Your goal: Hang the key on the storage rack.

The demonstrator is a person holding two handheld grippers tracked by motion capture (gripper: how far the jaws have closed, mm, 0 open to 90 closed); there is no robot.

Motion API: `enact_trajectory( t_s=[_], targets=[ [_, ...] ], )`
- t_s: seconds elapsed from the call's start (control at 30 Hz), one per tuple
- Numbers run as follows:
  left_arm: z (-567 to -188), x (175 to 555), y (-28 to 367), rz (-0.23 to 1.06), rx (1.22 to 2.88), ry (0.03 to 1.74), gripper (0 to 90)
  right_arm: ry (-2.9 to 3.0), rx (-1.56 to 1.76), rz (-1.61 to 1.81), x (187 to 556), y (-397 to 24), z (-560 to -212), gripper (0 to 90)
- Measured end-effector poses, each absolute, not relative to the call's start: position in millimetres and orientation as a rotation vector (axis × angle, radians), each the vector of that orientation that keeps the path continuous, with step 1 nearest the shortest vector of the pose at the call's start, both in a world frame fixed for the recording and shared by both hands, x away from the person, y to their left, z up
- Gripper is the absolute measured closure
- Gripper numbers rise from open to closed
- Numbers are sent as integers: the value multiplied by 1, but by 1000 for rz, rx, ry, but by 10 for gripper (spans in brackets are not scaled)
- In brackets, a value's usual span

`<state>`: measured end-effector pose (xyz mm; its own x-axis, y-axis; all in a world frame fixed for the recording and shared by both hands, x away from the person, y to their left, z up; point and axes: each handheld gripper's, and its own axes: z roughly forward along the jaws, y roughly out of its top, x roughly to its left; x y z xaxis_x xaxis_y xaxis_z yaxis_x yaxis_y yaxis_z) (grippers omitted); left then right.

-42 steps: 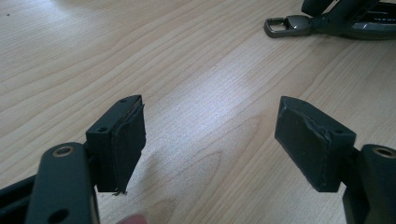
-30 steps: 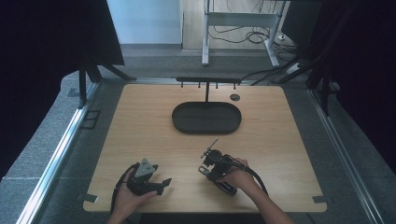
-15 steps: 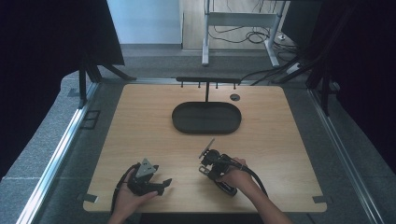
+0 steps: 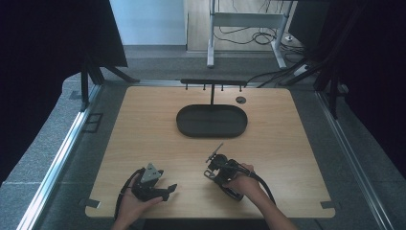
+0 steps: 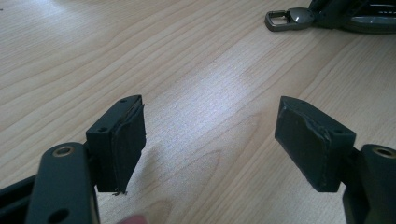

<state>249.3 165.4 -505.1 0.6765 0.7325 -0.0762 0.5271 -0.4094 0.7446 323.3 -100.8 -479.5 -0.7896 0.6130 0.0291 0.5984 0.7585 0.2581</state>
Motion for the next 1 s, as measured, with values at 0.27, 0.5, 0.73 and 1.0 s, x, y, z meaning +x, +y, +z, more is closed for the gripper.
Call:
enact_trajectory(
  t_s=[0.27,0.5,0.73,1.0],
  targets=[
    [-505,249,165,336,2110,965,254,2891,995,404,323,-101,-480,802],
    [-506,249,164,334,2113,963,254,2887,989,420,323,-102,-480,804],
    [-508,250,163,330,2123,961,254,2887,977,430,323,-103,-480,806],
    [-506,250,165,333,2111,967,254,2881,967,458,321,-104,-481,808]
  ],
)
